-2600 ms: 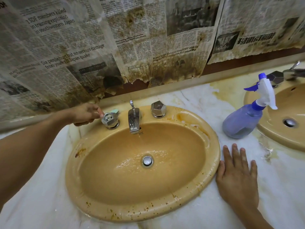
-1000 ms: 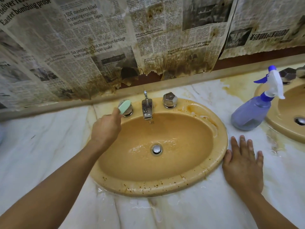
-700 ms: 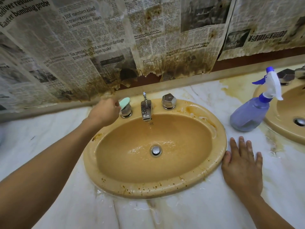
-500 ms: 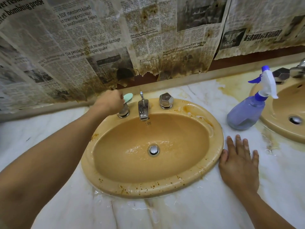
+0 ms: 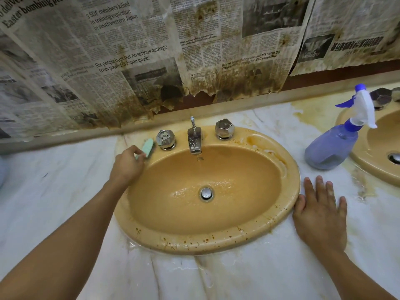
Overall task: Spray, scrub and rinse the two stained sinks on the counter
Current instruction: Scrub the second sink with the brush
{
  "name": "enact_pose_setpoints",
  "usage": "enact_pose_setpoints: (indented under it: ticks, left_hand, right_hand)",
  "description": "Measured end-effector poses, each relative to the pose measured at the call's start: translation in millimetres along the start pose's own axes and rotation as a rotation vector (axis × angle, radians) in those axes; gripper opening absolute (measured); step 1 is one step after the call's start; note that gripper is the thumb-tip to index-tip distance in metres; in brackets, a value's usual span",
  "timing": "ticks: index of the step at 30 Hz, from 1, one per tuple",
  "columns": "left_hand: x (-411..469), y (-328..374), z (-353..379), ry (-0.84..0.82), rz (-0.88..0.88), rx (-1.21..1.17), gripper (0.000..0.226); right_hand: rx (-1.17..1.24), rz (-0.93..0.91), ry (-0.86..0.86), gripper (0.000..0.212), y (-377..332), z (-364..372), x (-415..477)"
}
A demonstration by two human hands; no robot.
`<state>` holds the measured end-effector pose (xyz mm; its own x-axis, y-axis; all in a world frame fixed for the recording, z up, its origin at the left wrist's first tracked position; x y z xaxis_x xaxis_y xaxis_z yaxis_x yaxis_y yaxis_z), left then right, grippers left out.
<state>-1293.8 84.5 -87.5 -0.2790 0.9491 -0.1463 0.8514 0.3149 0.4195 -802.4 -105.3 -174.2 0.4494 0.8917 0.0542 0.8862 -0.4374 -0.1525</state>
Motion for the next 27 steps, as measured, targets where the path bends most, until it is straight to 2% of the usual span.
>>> enact_pose_setpoints:
  ticks: [4, 9, 12, 14, 18, 21, 23, 27]
  left_hand:
    - [-32.7, -6.9, 8.2, -0.018, 0.041, 0.099, 0.020]
    - [-5.3, -16.4, -9.9, 0.054, -0.084, 0.063, 0.023]
    - [16.5, 19.6, 3.2, -0.028, -0.007, -0.018, 0.017]
    - [11.4, 24.4, 8.2, -0.069, 0.024, 0.020, 0.016]
    - [-12.3, -23.2, -9.5, -0.024, -0.016, 0.158, 0.020]
    - [-0.1, -33.2, -21.2, 0.012, -0.090, 0.142, 0.025]
    - [4.9, -23.9, -14.5, -0.019, -0.058, 0.123, 0.025]
    - [-34.1, -37.7, -15.6, -0.084, 0.040, 0.291, 0.018]
  right_hand:
    - [0.000, -0.001, -0.004, 0.066, -0.4, -0.1, -0.1]
    - [-0.008, -0.006, -0.011, 0.066, -0.7, -0.4, 0.2]
    - [-0.008, -0.006, -0.009, 0.066, -0.1, 0.5, -0.2]
    - [-0.003, -0.003, -0.011, 0.066, -0.2, 1.0, -0.6]
    - [-0.009, 0.000, -0.012, 0.067, 0.2, 0.9, 0.2]
    - [-0.012, 0.000, -0.027, 0.067, -0.1, 1.7, 1.0]
    - [-0.014, 0.000, -0.021, 0.067, 0.9, 1.9, 0.6]
    - [-0.010, -0.006, -0.023, 0.067, 1.5, 1.3, 0.6]
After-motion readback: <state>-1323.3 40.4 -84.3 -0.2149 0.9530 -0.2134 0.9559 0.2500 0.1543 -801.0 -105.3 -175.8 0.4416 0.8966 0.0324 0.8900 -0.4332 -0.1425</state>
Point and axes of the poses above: each hand's wrist, its own x-axis towards the middle knuckle, its own z-axis out of the palm, y = z × x, the point moved 7 cm from there along x, towards the middle knuckle, and after that the axes turned 3 degrees about -z, right-handed, at the moved point
